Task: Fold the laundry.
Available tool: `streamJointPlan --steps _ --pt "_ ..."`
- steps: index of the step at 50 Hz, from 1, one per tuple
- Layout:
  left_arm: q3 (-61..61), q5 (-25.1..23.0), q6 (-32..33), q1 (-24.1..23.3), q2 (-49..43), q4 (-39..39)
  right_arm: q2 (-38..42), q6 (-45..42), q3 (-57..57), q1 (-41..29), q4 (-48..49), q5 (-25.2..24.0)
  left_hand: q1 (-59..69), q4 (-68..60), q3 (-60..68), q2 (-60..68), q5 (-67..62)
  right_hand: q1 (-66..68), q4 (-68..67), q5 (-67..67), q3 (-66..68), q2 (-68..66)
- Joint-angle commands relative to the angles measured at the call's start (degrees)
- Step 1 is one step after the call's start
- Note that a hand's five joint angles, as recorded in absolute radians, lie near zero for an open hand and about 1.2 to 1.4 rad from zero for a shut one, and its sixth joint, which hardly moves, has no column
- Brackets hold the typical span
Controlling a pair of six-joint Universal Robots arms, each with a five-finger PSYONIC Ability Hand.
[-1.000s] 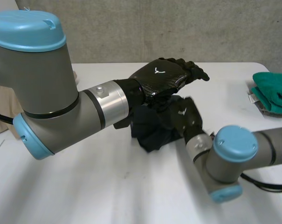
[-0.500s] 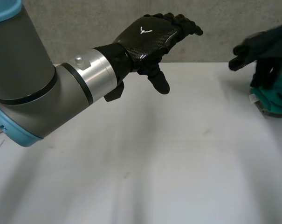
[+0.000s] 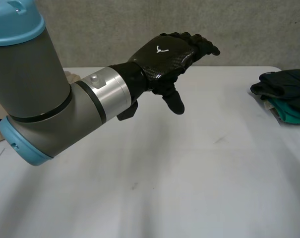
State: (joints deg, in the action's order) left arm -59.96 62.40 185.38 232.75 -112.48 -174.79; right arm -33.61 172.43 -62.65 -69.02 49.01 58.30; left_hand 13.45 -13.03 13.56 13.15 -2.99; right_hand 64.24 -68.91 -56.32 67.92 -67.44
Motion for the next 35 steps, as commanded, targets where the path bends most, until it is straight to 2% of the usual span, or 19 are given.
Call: streamJointPlan --steps 1,2,4,6,8,9,14,17,22,28,31,32,33,35 --pt "-0.3 0.0 0.0 -0.9 0.2 0.1 -3.7 -0.2 -0.7 0.5 -8.9 1.0 -1.9 1.5 -2.0 -1.6 1.4 15.8 -11.1 -13.7 12.1 -12.6" --pt "-0.3 0.0 0.0 -1.0 0.2 0.1 -4.1 -0.3 -0.7 0.8 -10.1 1.1 -1.9 1.5 -2.0 -1.6 1.4 15.8 -11.1 -13.7 12.1 -12.6" --pt "-0.3 0.0 0.0 -1.5 0.2 0.1 -5.2 -0.9 -1.2 2.0 -14.2 1.0 -1.9 1.5 -2.0 -1.6 1.4 -11.0 15.6 13.0 -14.6 14.2" --pt "-0.3 0.0 -0.1 -1.8 0.4 0.0 -6.5 -2.7 -1.8 2.2 -17.9 1.0 -1.9 1.5 -2.0 -1.6 1.4 -31.2 35.8 33.3 -34.8 34.4" --pt "-0.3 0.0 -0.2 -2.2 0.5 0.1 -7.5 -4.7 -2.0 2.5 -20.8 1.3 -1.9 1.5 -2.0 -1.6 1.4 -39.0 43.6 41.1 -42.7 42.2" --pt "-0.3 0.0 -0.2 -2.4 0.5 0.1 -8.7 -7.1 -2.4 3.0 -23.8 2.5 -1.9 1.5 -2.0 -1.6 1.4 -52.3 57.0 54.4 -56.0 55.5" --pt "-0.8 0.0 -0.3 -3.5 0.8 0.1 -14.3 -14.2 -4.0 9.1 -34.2 10.0 -2.2 1.8 -2.3 -1.9 1.8 -54.2 58.9 56.3 -57.9 57.4" --pt "-0.8 0.0 -0.2 -4.3 0.9 0.1 -20.3 -21.6 -4.3 12.1 -40.2 14.9 -2.2 1.8 -2.3 -1.9 1.8 -54.2 58.9 56.3 -57.9 57.4" --pt "-0.4 0.0 -0.3 -5.2 1.7 -0.6 -24.0 -26.7 -4.3 12.3 -40.2 19.3 -2.1 1.6 -2.2 -1.8 1.6 -54.2 58.9 56.3 -57.9 57.4" --pt "1.1 1.7 -1.1 -4.7 3.8 -4.3 -31.8 -24.3 -6.4 8.7 -31.2 18.9 -1.9 1.5 -2.0 -1.6 1.4 -54.2 58.9 56.3 -57.9 57.4" --pt "1.9 6.4 -3.3 -3.8 5.9 -6.4 -35.4 -22.4 -9.4 4.3 -25.8 17.3 -1.9 1.5 -2.0 -1.6 1.4 -54.2 58.9 56.3 -57.9 57.4" --pt "2.1 8.0 -3.7 -3.5 6.3 -6.8 -37.5 -21.0 -12.0 0.9 -21.7 15.4 -1.9 1.5 -2.0 -1.6 1.4 -54.2 58.9 56.3 -57.9 57.4" --pt "2.2 11.7 -4.2 -2.6 7.4 -7.4 -38.8 -20.2 -13.9 -1.1 -19.4 14.0 -1.9 1.5 -2.0 -1.6 1.4 -54.2 58.9 56.3 -57.9 57.4" --pt "2.1 15.0 -4.0 -1.3 8.4 -7.8 -40.9 -19.2 -17.1 -4.3 -16.0 11.5 -1.9 1.5 -2.0 -1.6 1.4 -54.2 58.9 56.3 -57.9 57.4"
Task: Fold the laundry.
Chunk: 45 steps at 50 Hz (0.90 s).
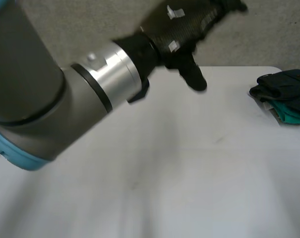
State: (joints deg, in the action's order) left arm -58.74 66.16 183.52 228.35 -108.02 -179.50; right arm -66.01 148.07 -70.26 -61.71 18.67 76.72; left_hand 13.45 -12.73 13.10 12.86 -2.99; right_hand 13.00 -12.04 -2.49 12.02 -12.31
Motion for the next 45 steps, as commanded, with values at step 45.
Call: streamJointPlan --steps 45 --pt "-10.4 12.2 20.9 30.0 -2.6 -25.2 -8.1 -4.9 -36.2 -39.3 5.4 -14.6 66.6 -67.3 66.9 67.1 -67.0 -3.0 2.0 2.5 -2.0 2.3"
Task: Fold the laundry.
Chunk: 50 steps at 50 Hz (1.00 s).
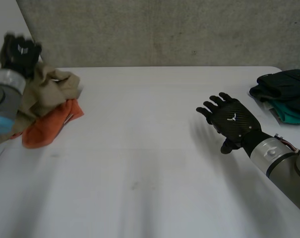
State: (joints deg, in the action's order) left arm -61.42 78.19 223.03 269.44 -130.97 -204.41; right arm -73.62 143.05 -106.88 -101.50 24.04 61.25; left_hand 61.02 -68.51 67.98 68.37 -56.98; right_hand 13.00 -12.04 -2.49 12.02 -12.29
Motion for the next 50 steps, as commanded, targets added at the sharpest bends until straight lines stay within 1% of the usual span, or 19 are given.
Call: streamJointPlan --steps 1,4,7,8,10,11,15,18,19,20,22,24,26,27,30,33,39,45,50 --pt "-8.5 -0.1 -21.0 -12.8 22.3 -0.3 -0.6 0.3 0.4 0.6 0.0 1.1 19.0 -11.5 12.0 11.6 -13.0 -3.0 2.0 2.5 -2.0 2.3" --pt "-11.9 -0.7 -28.0 -17.1 27.0 -0.5 -1.0 0.6 0.5 0.7 0.0 2.9 19.0 -11.5 12.0 11.6 -13.0 -3.0 2.0 2.5 -2.0 2.3" --pt "-14.0 -0.9 -31.9 -20.5 27.4 -0.5 -1.5 0.7 0.6 1.0 0.0 4.5 19.0 -11.5 12.0 11.6 -13.0 -3.0 2.0 2.5 -2.0 2.3" --pt "-15.0 -1.4 -33.6 -24.1 27.3 -0.5 -1.8 0.7 0.7 1.2 0.0 4.8 19.0 -11.5 12.0 11.6 -13.0 -3.0 2.0 2.5 -2.0 2.3" --pt "-15.5 -1.9 -34.1 -27.7 26.6 -0.6 -2.4 0.7 0.8 2.2 0.0 5.5 19.0 -11.5 12.0 11.6 -13.0 -3.0 2.0 2.5 -2.0 2.3" --pt "-16.0 -2.3 -33.9 -31.4 24.7 -0.5 -2.5 0.7 0.9 2.5 0.0 5.7 19.0 -11.5 12.0 11.6 -13.0 -3.0 2.0 2.5 -2.0 2.3" --pt "-14.9 -2.6 -32.1 -37.5 15.4 0.5 -2.9 1.1 1.3 4.7 0.0 6.9 19.0 -11.5 12.0 11.6 -13.0 -3.0 2.0 2.5 -2.0 2.3" --pt "-14.3 -2.5 -29.8 -39.4 10.8 1.6 -2.8 2.2 2.1 5.8 0.0 8.0 19.0 -11.5 12.0 11.6 -13.0 -3.0 2.0 2.5 -2.0 2.3" --pt "-14.3 -2.4 -27.8 -40.1 9.3 3.2 -2.8 2.8 2.4 6.1 0.0 8.3 3.2 4.3 -3.8 -4.2 2.8 -3.0 2.0 2.5 -2.0 2.3" --pt "-14.1 -2.4 -26.6 -40.4 8.7 4.3 -2.8 3.5 2.6 6.4 0.0 8.5 -5.0 12.5 -11.9 -12.3 10.9 -3.0 2.0 2.5 -2.0 2.3" --pt "-13.8 -1.9 -24.1 -40.8 8.5 6.6 -2.8 5.7 3.2 7.4 -0.2 8.6 -14.1 21.6 -21.1 -21.4 20.1 -3.0 2.0 2.5 -2.0 2.3" --pt "-13.7 -0.7 -20.2 -41.5 8.6 9.6 -2.8 7.2 3.7 7.6 -0.6 8.4 -28.9 36.4 -35.9 -36.2 34.9 -3.0 2.0 2.5 -2.0 2.3" --pt "-13.7 0.8 -18.1 -41.6 9.5 11.3 -2.8 8.8 4.6 7.9 -1.9 8.1 -35.1 42.6 -42.1 -42.5 41.1 -3.0 2.0 2.5 -2.0 2.3" --pt "-14.0 3.0 -16.6 -41.6 11.9 12.8 -2.8 9.0 5.0 8.0 -2.6 8.0 -37.7 45.1 -44.6 -45.0 43.6 -3.0 2.0 2.5 -2.0 2.3" --pt "-15.2 7.0 -16.2 -41.9 16.2 14.0 -2.3 9.3 7.5 8.0 -6.1 7.4 -38.9 46.3 -45.8 -46.2 44.8 -3.0 2.0 2.5 -2.0 2.3" --pt "-17.9 12.1 -17.2 -42.9 20.7 14.9 -1.7 9.2 9.3 7.9 -9.8 4.8 -43.2 50.7 -50.2 -50.6 49.2 -3.0 2.0 2.5 -2.0 2.3" --pt "-23.8 19.0 -21.2 -48.9 23.7 15.1 6.4 6.4 16.0 7.5 -18.8 -4.7 -43.9 51.4 -50.9 -51.3 49.9 -3.0 2.0 2.5 -2.0 2.3" --pt "-26.7 20.7 -22.5 -53.7 21.8 14.6 13.9 -0.7 21.5 6.9 -21.1 -7.0 -44.9 52.4 -51.9 -52.3 50.9 -3.0 2.0 2.5 -2.0 2.3" --pt "-24.9 20.8 -22.1 -55.2 14.2 14.3 19.2 -9.7 24.5 6.5 -21.5 -7.5 -44.9 52.4 -51.9 -52.3 50.9 1.5 -2.4 -2.0 2.4 -2.2"
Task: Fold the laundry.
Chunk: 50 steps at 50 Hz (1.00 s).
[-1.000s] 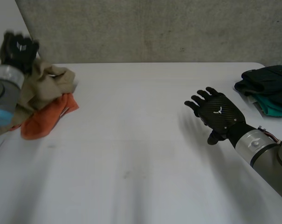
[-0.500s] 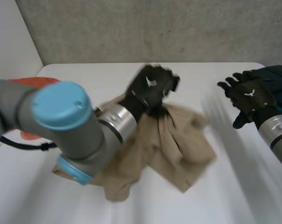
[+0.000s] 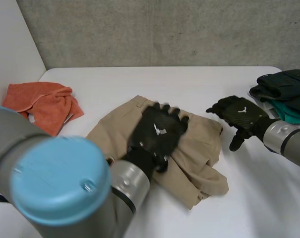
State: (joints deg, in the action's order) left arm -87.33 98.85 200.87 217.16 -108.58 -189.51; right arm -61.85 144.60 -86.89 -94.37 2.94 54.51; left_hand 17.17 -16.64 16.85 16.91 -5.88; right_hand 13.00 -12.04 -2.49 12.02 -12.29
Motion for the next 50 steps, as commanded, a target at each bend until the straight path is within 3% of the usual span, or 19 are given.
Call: streamJointPlan --steps 1,5,9,11,12,13,14,21,31,34,39,41,50 --pt "1.6 0.1 0.0 -3.1 -9.3 -0.7 8.1 -12.5 4.7 -0.7 -0.3 -0.8 -1.1 0.5 -0.7 -0.8 -0.2 2.0 -2.9 -2.5 2.9 -2.7" --pt "4.0 0.2 0.6 -3.2 -13.0 -1.8 11.8 -14.3 6.4 -1.6 0.1 -0.8 3.3 -3.8 3.6 3.5 -4.6 3.3 -4.3 -3.8 4.3 -4.0" --pt "6.4 0.3 1.4 -3.2 -15.5 -3.3 14.6 -14.2 8.6 -2.9 1.4 -0.7 21.6 -22.1 21.9 21.9 -22.9 10.5 -11.5 -11.0 11.5 -11.2" --pt "7.6 0.3 2.0 -3.2 -16.6 -4.1 15.0 -14.0 9.3 -3.4 2.2 -0.7 47.1 -47.6 47.4 47.4 -48.4 24.3 -25.2 -24.8 25.2 -25.0" --pt "8.0 0.3 2.2 -3.2 -16.8 -4.3 15.2 -13.6 9.7 -3.7 3.5 -0.8 56.4 -56.9 56.7 56.6 -57.7 46.3 -47.3 -46.8 47.3 -47.0" --pt "8.5 0.3 2.9 -3.1 -16.8 -4.8 15.2 -13.5 9.8 -3.9 4.0 -0.8 62.8 -63.3 63.1 63.0 -64.1 55.5 -56.5 -56.0 56.5 -56.2" --pt "8.7 0.4 3.1 -3.1 -16.7 -5.1 15.2 -13.1 9.8 -4.2 4.8 -0.9 62.8 -63.4 63.2 63.1 -64.1 66.9 -67.8 -67.4 67.9 -67.6" --pt "10.2 0.8 5.8 -2.5 -9.2 -6.1 11.3 -3.6 9.2 -6.0 10.5 -0.8 62.8 -63.4 63.2 63.1 -64.1 67.0 -68.0 -67.5 68.0 -67.7" --pt "11.5 0.3 5.5 -1.2 2.0 -6.0 5.2 5.9 10.0 -5.7 10.0 0.8 62.8 -63.4 63.2 63.1 -64.1 67.0 -68.0 -67.5 68.0 -67.7" --pt "14.4 0.6 5.3 -0.3 6.3 -5.9 0.9 8.7 11.2 -4.9 8.8 2.6 62.8 -63.4 63.2 63.1 -64.1 67.0 -68.0 -67.5 68.0 -67.7" --pt "19.2 0.7 4.6 3.0 12.9 -5.3 -17.4 14.1 16.1 -1.3 3.4 4.6 62.8 -63.4 63.2 63.1 -64.1 67.0 -68.0 -67.5 68.0 -67.7" --pt "21.7 0.8 3.3 4.8 15.9 -5.3 -20.7 16.6 18.4 -1.1 2.8 4.6 62.8 -63.4 63.2 63.1 -64.1 67.0 -68.0 -67.5 68.0 -67.7" --pt "24.6 0.7 -2.1 9.2 20.8 -4.0 -23.1 28.5 29.8 -1.7 2.2 5.4 62.8 -63.4 63.2 63.1 -64.1 67.0 -68.0 -67.5 68.0 -67.7"
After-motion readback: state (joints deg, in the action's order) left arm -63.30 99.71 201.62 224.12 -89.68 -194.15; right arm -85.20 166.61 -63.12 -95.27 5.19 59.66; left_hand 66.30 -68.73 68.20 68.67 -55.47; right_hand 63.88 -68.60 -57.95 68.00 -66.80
